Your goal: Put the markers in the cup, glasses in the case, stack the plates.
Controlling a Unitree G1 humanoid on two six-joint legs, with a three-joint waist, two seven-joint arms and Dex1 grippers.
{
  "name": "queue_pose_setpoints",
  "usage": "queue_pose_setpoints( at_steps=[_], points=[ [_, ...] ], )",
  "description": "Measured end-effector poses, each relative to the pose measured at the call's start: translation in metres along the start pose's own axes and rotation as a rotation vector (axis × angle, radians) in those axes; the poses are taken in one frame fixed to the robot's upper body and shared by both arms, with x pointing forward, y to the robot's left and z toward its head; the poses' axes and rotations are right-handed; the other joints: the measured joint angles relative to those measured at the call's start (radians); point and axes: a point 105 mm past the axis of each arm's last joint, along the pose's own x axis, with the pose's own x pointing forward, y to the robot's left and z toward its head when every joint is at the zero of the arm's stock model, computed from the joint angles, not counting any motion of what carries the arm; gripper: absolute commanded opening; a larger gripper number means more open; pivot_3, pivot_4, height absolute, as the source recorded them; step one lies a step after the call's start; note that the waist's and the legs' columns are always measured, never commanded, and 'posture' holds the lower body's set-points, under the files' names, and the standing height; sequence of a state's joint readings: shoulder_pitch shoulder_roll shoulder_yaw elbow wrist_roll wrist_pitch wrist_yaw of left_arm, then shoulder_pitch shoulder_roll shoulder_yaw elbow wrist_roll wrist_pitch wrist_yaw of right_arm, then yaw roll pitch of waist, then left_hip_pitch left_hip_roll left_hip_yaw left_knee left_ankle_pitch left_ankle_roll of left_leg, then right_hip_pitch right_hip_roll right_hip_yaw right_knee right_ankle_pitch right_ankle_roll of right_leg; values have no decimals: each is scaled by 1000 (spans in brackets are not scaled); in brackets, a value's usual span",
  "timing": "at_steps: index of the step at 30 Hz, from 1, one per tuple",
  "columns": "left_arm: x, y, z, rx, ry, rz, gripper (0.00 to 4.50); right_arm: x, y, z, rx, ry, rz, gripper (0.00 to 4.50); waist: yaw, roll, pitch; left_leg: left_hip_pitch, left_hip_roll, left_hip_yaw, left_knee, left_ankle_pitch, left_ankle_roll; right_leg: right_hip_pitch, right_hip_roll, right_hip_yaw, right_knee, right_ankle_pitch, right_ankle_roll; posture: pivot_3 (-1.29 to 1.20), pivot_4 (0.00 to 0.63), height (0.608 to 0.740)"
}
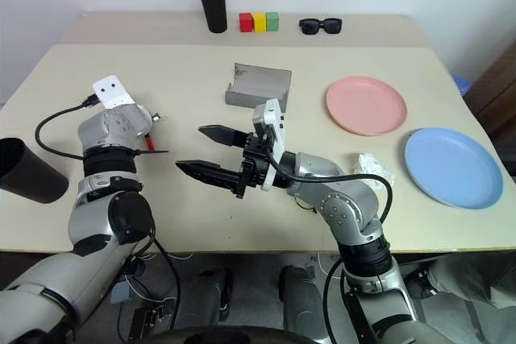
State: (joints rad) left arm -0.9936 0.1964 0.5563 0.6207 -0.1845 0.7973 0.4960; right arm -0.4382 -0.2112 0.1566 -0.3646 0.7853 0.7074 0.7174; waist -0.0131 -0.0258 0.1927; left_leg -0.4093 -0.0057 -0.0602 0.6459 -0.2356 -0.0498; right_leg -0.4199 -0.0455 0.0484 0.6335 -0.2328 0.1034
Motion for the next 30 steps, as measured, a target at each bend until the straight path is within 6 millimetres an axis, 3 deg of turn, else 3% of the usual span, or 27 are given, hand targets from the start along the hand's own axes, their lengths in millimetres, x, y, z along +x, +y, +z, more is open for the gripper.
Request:
queue_pose_setpoints(
  at_steps=[7, 15, 18, 22, 27, 30],
  points=[
    [-21, 4, 11, 115, -238, -56, 22, -1, -1, 0, -5, 6, -6, 4500, -7, 0, 0, 0, 1, 0, -2, 0, 0, -2, 0, 1, 0, 0, 0, 0, 150, 740],
    [-93, 25, 56, 76, -653, -207, 22, -4, -4, -3, -52, 43, -16, 4500, -2, 0, 0, 0, 1, 1, -2, 0, 0, -2, 0, 1, 0, 0, -1, 0, 150, 740],
    [-132, 50, 79, 113, -892, -134, 22, -4, -4, -7, -56, 60, -7, 4500, -3, 0, 0, 0, 1, 1, -2, 0, 0, -2, 1, 1, 0, 0, -1, 0, 150, 740],
    [-174, 110, 93, 154, -1127, 203, 22, -4, -2, -9, -46, 67, 10, 4500, -6, 1, 0, 0, 1, 2, -3, 0, 0, -2, 1, 2, -1, 0, -1, 0, 150, 740],
    [-173, 160, 70, 185, -1086, 438, 22, -2, 1, -10, -32, 64, 42, 4500, 1, 0, 0, 0, 1, 1, 0, 0, 0, 0, 1, 1, -2, 0, -1, 0, 150, 740],
    [-174, 175, 66, 198, -1096, 490, 22, -2, -1, -12, -18, 70, 46, 4500, 1, 0, 0, 0, 1, 1, 0, 0, 0, 1, 1, 1, -2, -1, -4, 0, 150, 740]
  ],
)
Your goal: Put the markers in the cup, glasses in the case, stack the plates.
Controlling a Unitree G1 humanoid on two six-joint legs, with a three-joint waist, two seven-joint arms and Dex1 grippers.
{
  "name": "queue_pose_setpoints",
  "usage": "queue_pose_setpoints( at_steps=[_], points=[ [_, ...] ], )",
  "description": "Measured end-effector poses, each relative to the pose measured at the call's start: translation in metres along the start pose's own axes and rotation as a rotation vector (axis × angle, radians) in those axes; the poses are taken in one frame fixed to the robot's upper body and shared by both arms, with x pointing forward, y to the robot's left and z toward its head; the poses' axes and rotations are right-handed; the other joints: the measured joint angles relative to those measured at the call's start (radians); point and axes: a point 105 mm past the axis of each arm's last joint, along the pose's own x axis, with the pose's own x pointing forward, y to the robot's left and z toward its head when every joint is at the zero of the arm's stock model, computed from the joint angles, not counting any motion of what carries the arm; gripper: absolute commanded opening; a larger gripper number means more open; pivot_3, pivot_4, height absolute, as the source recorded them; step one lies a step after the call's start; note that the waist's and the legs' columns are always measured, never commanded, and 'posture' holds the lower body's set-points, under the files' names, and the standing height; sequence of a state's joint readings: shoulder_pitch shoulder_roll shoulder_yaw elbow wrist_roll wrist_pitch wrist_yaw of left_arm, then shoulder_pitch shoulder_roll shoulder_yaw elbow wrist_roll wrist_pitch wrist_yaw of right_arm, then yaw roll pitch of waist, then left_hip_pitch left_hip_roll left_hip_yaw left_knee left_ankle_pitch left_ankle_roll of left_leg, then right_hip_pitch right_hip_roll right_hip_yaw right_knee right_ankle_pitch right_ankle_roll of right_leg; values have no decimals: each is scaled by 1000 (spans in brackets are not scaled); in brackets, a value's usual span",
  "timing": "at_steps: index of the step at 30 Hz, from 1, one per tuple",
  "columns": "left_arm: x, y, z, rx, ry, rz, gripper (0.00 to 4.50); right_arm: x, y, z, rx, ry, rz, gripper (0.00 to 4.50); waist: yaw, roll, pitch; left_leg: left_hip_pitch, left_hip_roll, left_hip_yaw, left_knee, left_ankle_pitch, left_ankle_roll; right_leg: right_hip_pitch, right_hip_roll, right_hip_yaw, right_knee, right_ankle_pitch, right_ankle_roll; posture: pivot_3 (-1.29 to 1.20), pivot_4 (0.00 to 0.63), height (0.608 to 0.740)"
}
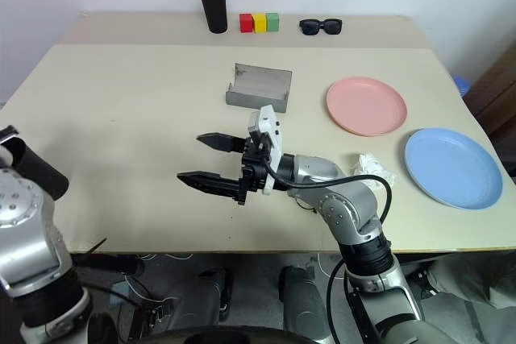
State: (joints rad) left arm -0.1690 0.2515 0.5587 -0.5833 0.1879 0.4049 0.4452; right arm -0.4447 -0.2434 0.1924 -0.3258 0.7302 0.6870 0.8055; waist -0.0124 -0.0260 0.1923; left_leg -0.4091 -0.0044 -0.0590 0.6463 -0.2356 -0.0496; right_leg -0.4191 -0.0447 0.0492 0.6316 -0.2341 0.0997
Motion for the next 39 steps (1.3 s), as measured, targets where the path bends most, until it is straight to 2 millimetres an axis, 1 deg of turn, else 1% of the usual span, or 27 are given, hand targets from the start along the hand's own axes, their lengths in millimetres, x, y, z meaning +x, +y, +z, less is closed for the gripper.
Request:
queue_pose_setpoints(
  at_steps=[4, 6, 8, 11, 13, 16, 21, 23, 24, 27, 28, 37, 39],
  points=[
    [6, 8, -9, 14, -5, 30, 22, 1, 0, 0, 4, -1, 8, 4500, -2, 0, 0, 0, 0, 0, 0, 0, 0, 0, 0, 0, 0, 0, -1, 0, 150, 740],
    [11, 7, -13, 14, -8, 19, 22, 2, 0, 0, 6, -2, 9, 4500, -2, 0, 0, 0, 0, 0, 0, 0, 0, 0, 0, 0, 0, 0, -1, 0, 150, 740],
    [14, 5, -12, 2, -19, 10, 22, 2, 0, 0, 6, -3, 10, 4500, -1, 0, 0, 0, 0, 0, 0, 0, 0, 0, 0, 0, 0, 0, 0, 0, 150, 740],
    [25, -2, -5, -26, -59, -4, 22, 2, 0, 1, 7, -5, 11, 4500, -2, 0, 0, 0, 0, 0, 0, 0, 0, 0, 0, 0, 0, 1, 2, 0, 150, 740],
    [28, -4, -3, -30, -78, -13, 22, 2, 0, 1, 7, -6, 11, 4500, -3, 0, 0, 0, 0, 0, 0, 0, 0, 0, 0, 0, 0, 1, 2, 0, 150, 740],
    [27, -9, -14, -16, -58, -37, 22, 3, 0, 1, 7, -9, 8, 4500, -5, 0, 0, 0, 0, 0, -1, 0, 0, 0, 0, 0, 0, 1, 2, 0, 150, 740],
    [13, -8, -36, 2, -3, -45, 22, 3, -1, 1, 8, -12, -3, 4500, -5, 0, 0, 0, 1, 0, -1, 0, 0, 0, 0, 0, 0, 1, 2, 0, 150, 740],
    [9, -6, -42, 4, 19, -39, 1047, 3, -1, 1, 8, -13, -5, 4500, -2, 0, 0, 0, 1, 0, -1, 0, 0, 0, 0, 0, 0, 1, 2, 0, 150, 740],
    [8, -6, -44, 1, 27, -35, 1484, 3, -1, 1, 8, -13, -5, 4500, -1, 0, 0, 0, 1, 0, -1, 0, 0, 0, 0, 0, 0, 1, 2, 0, 150, 740],
    [6, -6, -47, -6, 42, -21, 3053, 3, -1, 1, 8, -13, -6, 4500, -2, 0, 0, 0, 1, 0, 0, 0, 0, 0, 0, 0, 0, 1, 2, 0, 150, 740],
    [6, -5, -47, -6, 43, -19, 3496, 3, -1, 1, 8, -13, -6, 4500, -2, 0, 0, 0, 1, 0, -1, 0, 0, 0, 0, 0, 0, 1, 2, 0, 150, 740],
    [7, -6, -46, -17, 43, -11, 3496, 3, -1, 1, 8, -14, -6, 4500, -3, 0, 0, 0, 1, 0, -1, 0, 0, 0, 0, 0, 0, 1, 2, 0, 150, 740],
    [9, -14, -41, -51, 38, -35, 3496, 3, -1, 1, 9, -14, -7, 4500, 0, 0, 0, 0, 0, 0, 0, 0, 0, 0, 0, -1, 0, 1, 2, 0, 150, 740]
  ],
)
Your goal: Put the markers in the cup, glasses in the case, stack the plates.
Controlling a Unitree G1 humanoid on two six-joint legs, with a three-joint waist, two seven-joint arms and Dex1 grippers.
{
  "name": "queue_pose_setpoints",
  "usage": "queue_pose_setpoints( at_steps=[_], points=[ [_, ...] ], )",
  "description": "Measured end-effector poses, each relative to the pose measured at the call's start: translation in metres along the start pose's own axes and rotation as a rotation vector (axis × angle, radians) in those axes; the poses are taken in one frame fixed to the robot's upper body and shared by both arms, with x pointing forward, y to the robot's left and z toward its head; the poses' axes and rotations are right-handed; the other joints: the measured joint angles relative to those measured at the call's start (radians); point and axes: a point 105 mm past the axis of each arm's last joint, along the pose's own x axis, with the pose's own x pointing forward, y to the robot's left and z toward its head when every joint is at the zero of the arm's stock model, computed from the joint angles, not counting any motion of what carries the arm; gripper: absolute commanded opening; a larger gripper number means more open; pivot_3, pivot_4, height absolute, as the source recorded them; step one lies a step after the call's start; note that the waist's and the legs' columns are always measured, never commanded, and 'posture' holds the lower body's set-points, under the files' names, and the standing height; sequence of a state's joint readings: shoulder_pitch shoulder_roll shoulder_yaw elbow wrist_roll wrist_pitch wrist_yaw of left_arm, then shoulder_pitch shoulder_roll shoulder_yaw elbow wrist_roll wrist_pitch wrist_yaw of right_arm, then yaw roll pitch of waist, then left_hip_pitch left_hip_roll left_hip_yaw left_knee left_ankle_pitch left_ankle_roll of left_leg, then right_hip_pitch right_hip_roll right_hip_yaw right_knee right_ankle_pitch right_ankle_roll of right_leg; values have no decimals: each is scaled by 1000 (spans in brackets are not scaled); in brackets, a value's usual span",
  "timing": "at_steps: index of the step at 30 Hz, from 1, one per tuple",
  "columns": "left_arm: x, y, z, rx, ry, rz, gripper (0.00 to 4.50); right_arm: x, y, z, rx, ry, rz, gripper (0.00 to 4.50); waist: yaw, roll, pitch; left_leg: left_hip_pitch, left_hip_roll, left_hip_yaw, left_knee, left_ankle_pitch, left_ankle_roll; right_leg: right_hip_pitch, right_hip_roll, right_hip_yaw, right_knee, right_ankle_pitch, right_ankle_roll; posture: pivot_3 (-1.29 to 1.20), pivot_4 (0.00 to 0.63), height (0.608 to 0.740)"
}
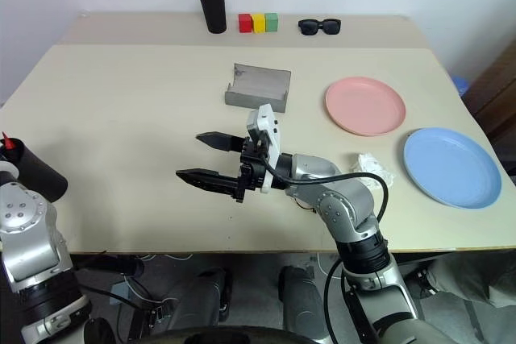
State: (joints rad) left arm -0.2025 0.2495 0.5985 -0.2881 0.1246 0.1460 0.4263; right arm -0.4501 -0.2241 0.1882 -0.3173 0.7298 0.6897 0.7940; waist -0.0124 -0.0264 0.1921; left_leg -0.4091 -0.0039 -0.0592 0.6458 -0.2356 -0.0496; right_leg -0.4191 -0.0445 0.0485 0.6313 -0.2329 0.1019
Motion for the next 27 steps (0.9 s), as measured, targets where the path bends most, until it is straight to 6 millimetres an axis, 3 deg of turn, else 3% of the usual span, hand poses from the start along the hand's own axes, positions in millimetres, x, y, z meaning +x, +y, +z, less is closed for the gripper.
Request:
queue_pose_setpoints(
  at_steps=[3, 5, 7, 10, 12, 15, 21, 27],
  points=[
    [6, -36, 25, -99, -55, -163, 3496, 0, 0, 0, 2, -1, -3, 4500, 2, 0, 0, 0, 0, 0, 1, 0, 0, 1, 0, 0, 0, 0, 0, 0, 150, 740],
    [0, -78, 46, -170, -80, -384, 3496, -1, -1, 0, 2, -1, -6, 4500, 2, 0, 0, 0, -1, 0, 1, 0, 0, 1, 0, 0, -1, 0, 0, 0, 150, 740],
    [-21, -123, 55, -215, -42, -639, 4370, -1, -2, 0, -3, 0, -15, 4500, -3, 0, 0, 0, -1, 1, 0, 0, 0, 1, 0, 0, -1, 0, 0, 0, 150, 740],
    [-67, -178, 39, -148, 80, -1014, 4442, -4, -10, 2, -36, 6, -74, 4500, -11, 1, 0, 1, 0, 1, -1, 0, 0, 0, 1, 1, 0, 0, 0, 0, 150, 740],
    [-95, -210, 26, -108, 158, -1224, 4442, -14, -27, 1, -68, 30, -173, 4500, -10, 1, 1, 1, 0, 0, -1, 0, 0, 0, 2, 0, 0, 0, 0, 0, 150, 740],
    [-111, -250, 17, -104, 240, -1422, 4442, -30, -47, 4, -131, 71, -300, 4500, -2, 1, 1, 0, 0, 0, 0, 0, 0, 0, 2, 0, 0, 0, 0, 0, 150, 740],
    [-130, -310, 17, -70, 334, -1693, 4442, -57, -52, 4, -169, 89, -415, 4500, -1, 1, 1, -2, -1, 1, -1, -2, 3, -1, 1, 0, -1, 0, 1, 0, 150, 740],
    [-156, -335, 29, 25, 305, -1874, 4442, -73, -39, 4, -199, 69, -515, 4500, -6, 1, 2, -4, -1, 1, -1, -2, 5, -4, 0, 1, -1, -1, 3, 0, 150, 740]
  ],
)
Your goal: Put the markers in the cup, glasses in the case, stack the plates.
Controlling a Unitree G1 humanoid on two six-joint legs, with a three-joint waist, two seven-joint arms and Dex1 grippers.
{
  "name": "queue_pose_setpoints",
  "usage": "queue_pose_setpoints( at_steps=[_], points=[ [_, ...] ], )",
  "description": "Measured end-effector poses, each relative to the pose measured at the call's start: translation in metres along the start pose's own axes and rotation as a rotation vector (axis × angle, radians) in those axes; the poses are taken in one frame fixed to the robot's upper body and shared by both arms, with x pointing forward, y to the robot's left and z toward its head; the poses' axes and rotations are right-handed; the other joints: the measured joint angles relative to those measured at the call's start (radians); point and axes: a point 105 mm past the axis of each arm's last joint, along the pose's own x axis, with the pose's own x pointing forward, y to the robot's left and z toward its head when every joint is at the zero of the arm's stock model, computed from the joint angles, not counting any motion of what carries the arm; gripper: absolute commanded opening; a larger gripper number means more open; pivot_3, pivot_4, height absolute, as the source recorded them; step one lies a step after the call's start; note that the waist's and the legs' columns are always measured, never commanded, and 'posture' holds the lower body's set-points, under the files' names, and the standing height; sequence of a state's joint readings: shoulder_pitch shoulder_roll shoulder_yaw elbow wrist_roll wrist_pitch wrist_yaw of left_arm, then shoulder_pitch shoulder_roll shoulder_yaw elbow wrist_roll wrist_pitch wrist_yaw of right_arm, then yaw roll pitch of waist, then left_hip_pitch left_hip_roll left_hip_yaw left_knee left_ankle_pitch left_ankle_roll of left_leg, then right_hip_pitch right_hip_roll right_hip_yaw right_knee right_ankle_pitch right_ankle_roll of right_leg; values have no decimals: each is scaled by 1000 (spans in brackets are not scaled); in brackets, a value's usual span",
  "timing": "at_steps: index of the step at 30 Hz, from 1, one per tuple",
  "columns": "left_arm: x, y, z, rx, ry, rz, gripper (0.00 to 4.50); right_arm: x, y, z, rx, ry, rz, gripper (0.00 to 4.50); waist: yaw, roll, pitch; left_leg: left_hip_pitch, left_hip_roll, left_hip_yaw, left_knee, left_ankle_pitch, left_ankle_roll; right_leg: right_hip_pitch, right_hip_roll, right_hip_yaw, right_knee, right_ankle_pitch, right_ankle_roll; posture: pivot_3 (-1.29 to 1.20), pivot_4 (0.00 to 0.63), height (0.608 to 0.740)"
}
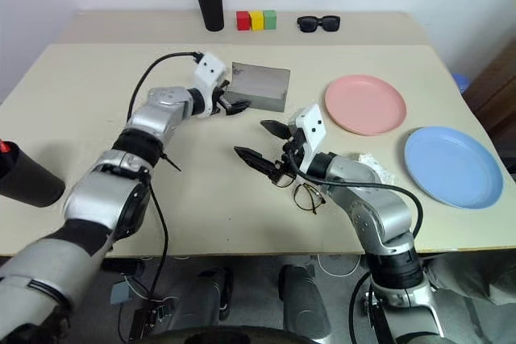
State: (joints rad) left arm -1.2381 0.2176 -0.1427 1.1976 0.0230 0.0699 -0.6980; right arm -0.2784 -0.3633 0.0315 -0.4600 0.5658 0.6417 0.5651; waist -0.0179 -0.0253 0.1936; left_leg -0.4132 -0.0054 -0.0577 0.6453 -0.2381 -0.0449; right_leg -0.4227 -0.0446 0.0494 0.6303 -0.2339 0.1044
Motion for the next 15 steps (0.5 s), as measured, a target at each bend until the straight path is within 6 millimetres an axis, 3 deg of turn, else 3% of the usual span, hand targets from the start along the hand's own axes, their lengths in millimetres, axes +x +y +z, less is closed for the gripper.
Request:
queue_pose_setpoints(
  at_steps=[3, 4, 6, 13, 15],
  points=[
    [2, -4, -9, 22, 58, -28, 4442, -13, 1, 2, -16, -2, -52, 4500, -1, 0, 0, 0, 0, 0, 0, 0, 0, 0, 0, 0, 0, 0, 0, 0, 150, 740],
    [2, -5, -13, 35, 77, -38, 4209, -18, 1, 1, -19, 3, -69, 4500, 0, 0, 0, 0, 0, 0, 0, 0, 0, 0, 0, 0, 1, 0, 0, 0, 150, 740],
    [3, -7, -12, 73, 91, -52, 3557, -31, 0, -1, -23, 21, -110, 4500, 3, 0, 0, 0, 0, 0, 1, 0, 0, 1, 0, 0, 1, 0, 0, 0, 150, 740],
    [3, -11, -19, 76, 131, -79, 52, -50, -1, 2, -39, 28, -194, 4500, 6, 0, 0, 0, 0, 0, 2, 0, 0, 1, 0, 0, 0, 0, 1, 0, 150, 740],
    [4, -14, -18, 73, 129, -93, 52, -51, -2, 2, -41, 30, -202, 4500, 5, 0, 0, 0, 0, 0, 2, 0, 0, 1, 0, 0, 0, 0, 1, 0, 150, 740]
  ],
)
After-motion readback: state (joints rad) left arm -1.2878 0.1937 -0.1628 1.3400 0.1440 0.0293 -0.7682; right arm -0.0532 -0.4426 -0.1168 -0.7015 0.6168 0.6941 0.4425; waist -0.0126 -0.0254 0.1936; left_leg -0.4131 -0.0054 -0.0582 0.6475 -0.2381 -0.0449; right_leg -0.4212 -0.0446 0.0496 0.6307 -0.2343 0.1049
